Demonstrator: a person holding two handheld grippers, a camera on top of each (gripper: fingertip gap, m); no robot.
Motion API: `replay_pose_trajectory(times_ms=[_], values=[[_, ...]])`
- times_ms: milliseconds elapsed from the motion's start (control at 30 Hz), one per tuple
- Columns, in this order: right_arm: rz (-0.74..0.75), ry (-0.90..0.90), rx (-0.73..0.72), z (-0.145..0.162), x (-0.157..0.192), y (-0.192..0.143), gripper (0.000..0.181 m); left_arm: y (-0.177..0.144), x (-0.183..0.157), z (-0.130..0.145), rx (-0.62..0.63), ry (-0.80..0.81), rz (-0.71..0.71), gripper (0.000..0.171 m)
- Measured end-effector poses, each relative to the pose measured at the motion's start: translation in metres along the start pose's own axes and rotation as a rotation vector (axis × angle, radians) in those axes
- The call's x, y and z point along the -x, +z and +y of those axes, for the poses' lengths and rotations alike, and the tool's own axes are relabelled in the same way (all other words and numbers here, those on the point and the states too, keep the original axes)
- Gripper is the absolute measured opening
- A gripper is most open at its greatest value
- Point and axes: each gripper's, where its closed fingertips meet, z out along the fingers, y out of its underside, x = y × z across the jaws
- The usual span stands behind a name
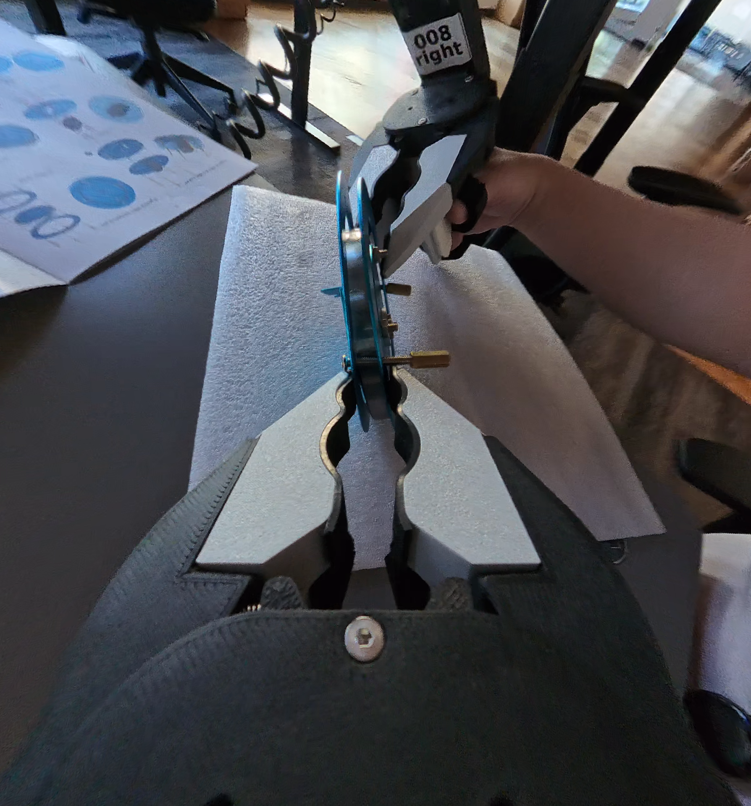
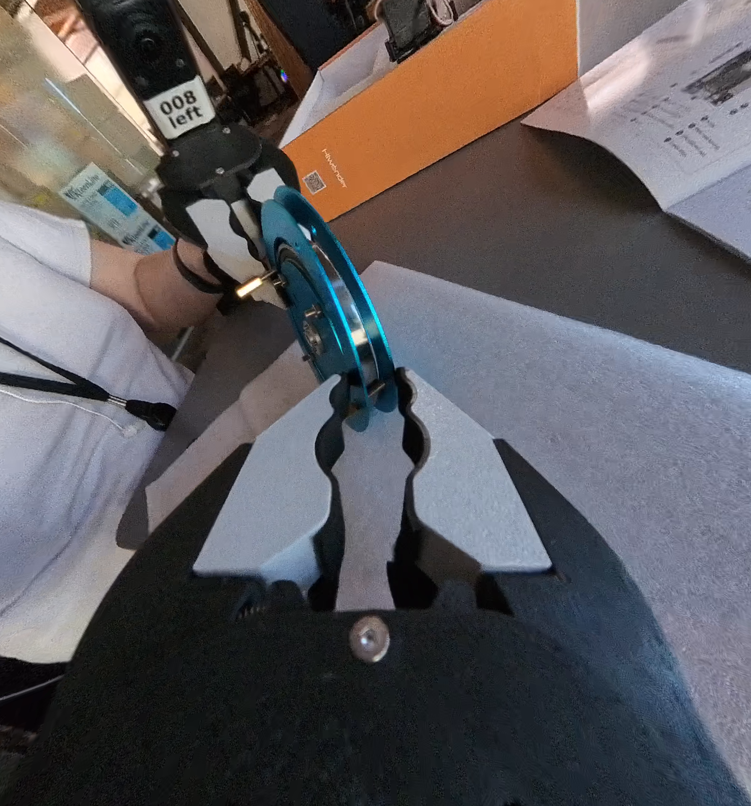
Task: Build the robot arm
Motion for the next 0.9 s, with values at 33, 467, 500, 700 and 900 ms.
replay_pose_trajectory(times_ms=[33, 467, 500, 700, 900], values=[[-0.021, 0.056, 0.002, 0.000, -0.003, 0.001, 0.020, 0.000, 0.004, 0.000, 0.009, -0.048, 0.031, 0.013], [-0.129, 0.482, 0.060, 0.001, -0.022, 0.014, 0.018, 0.001, 0.035, 0.013, 0.031, -0.530, 0.302, 0.014], [-0.129, 0.460, 0.064, 0.002, -0.021, 0.015, 0.018, 0.000, 0.034, 0.014, 0.032, -0.535, 0.309, 0.014], [-0.145, 0.676, 0.036, -0.003, -0.021, 0.016, 0.016, -0.003, 0.040, 0.011, 0.026, -0.635, 0.336, 0.013], [-0.210, 0.816, 0.036, -0.009, 0.000, 0.009, 0.015, -0.011, 0.025, -0.001, 0.022, -0.765, 0.442, 0.013]])
